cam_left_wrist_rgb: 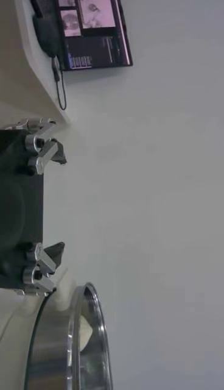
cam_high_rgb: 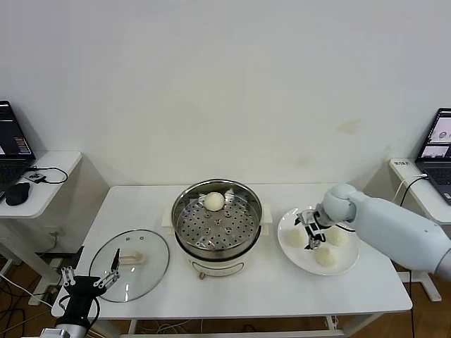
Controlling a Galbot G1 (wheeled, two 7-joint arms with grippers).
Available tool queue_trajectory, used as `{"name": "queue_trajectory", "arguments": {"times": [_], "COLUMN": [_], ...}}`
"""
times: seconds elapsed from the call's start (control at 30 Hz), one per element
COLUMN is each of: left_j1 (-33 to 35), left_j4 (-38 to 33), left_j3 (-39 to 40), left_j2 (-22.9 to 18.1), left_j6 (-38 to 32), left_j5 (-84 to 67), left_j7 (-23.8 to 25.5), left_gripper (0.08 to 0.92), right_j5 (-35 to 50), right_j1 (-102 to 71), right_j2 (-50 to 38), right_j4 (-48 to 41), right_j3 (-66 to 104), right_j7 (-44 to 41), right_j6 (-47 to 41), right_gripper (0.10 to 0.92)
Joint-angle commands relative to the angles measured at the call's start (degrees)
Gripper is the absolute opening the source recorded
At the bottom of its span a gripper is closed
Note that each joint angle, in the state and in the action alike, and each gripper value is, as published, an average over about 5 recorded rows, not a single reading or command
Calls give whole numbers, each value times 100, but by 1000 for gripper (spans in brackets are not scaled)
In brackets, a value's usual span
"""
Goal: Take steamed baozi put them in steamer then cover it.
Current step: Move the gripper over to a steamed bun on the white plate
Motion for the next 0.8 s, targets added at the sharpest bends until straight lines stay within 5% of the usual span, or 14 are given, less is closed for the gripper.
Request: {"name": "queue_trajectory", "arguments": {"times": [0.03, 0.4, 0.8], "left_j1": [1, 0, 35], "left_j4": [13, 19, -20], "left_j3": [4, 19, 21], "left_j2": [-3, -38, -67], "left_j6": [-4, -14, -22], "left_j5": [2, 13, 34], "left_j7": [3, 2, -2], "left_gripper": [823, 823, 823], "right_j5": [-117, -361, -481], "right_j1": [-162, -218, -307], "right_j2": [264, 314, 378], "right_j4": [-316, -479, -545], "right_j3": [90, 177, 291], "right_j7": [27, 29, -7], "right_j6": [36, 40, 28], "right_gripper": [823, 820, 693]}}
